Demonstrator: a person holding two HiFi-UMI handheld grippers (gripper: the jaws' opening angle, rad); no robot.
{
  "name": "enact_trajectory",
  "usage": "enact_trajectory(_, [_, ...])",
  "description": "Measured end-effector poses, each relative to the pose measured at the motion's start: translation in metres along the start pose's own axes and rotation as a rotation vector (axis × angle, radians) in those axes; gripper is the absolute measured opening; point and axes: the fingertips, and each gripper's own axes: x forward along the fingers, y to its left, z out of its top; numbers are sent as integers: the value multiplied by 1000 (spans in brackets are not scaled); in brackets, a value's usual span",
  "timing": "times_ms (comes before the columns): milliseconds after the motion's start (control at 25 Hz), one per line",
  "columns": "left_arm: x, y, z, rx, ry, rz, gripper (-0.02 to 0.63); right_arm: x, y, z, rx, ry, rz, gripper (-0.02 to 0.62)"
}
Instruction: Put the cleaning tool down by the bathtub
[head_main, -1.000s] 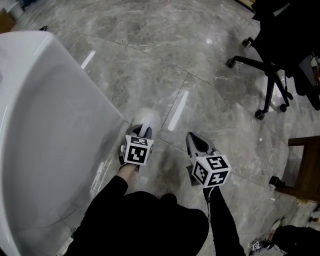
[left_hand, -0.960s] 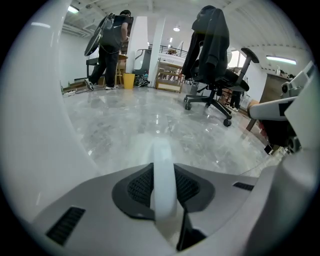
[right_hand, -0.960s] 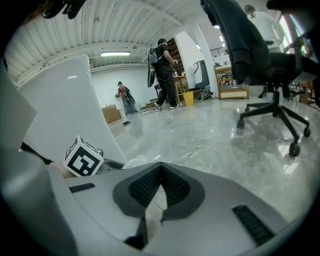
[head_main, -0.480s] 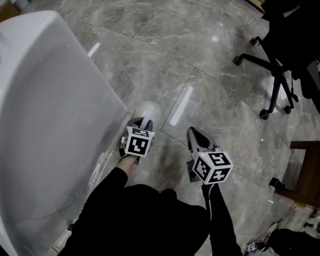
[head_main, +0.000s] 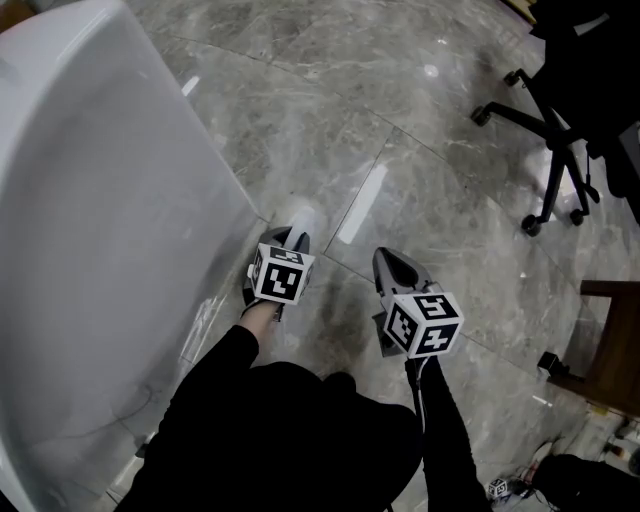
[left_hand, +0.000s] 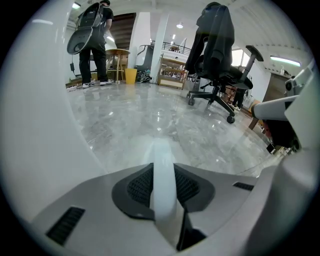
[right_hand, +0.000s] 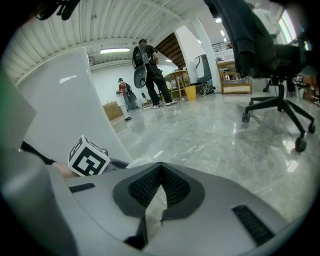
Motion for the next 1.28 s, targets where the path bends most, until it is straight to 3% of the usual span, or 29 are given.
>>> enact_trajectory(520, [5, -1, 1, 13, 4, -24, 97, 30, 13, -20, -40, 89, 19, 0])
enact_trajectory(1280, [-19, -3, 15, 26, -42, -72, 129, 38, 26, -4, -40, 92, 11, 0])
